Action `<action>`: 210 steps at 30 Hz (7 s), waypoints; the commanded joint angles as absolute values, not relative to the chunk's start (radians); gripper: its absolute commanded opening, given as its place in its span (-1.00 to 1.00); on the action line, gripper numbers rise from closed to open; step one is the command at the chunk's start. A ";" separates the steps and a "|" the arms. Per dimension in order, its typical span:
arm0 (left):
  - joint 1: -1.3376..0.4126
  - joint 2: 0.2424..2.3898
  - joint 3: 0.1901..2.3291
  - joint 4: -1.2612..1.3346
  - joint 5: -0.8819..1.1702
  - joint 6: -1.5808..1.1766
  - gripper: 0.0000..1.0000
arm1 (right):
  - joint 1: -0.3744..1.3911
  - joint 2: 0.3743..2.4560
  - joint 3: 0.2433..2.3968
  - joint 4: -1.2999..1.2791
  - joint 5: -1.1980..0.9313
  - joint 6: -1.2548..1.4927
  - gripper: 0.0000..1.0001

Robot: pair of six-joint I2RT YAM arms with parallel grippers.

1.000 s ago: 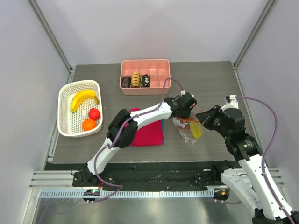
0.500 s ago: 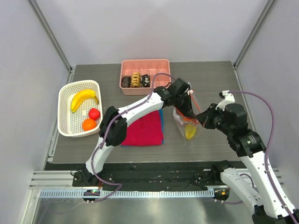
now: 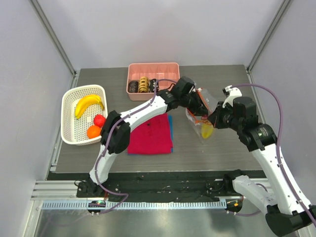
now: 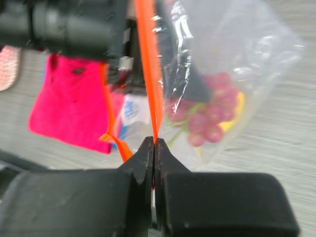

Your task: Open the zip-top bag and remove the fake food

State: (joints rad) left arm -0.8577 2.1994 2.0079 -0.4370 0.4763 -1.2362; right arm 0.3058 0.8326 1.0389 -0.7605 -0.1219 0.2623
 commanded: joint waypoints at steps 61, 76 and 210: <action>-0.899 1.815 2.119 -0.784 0.339 -0.708 -1.00 | 0.311 0.885 1.146 -0.862 0.091 0.287 -0.98; -0.320 1.372 1.873 -0.776 0.249 -0.744 -0.99 | 0.310 0.923 1.141 -0.831 0.032 0.310 -0.98; -1.000 1.905 1.922 -0.706 -0.117 -0.781 -0.31 | 0.336 1.040 1.052 -0.407 0.041 0.658 -0.98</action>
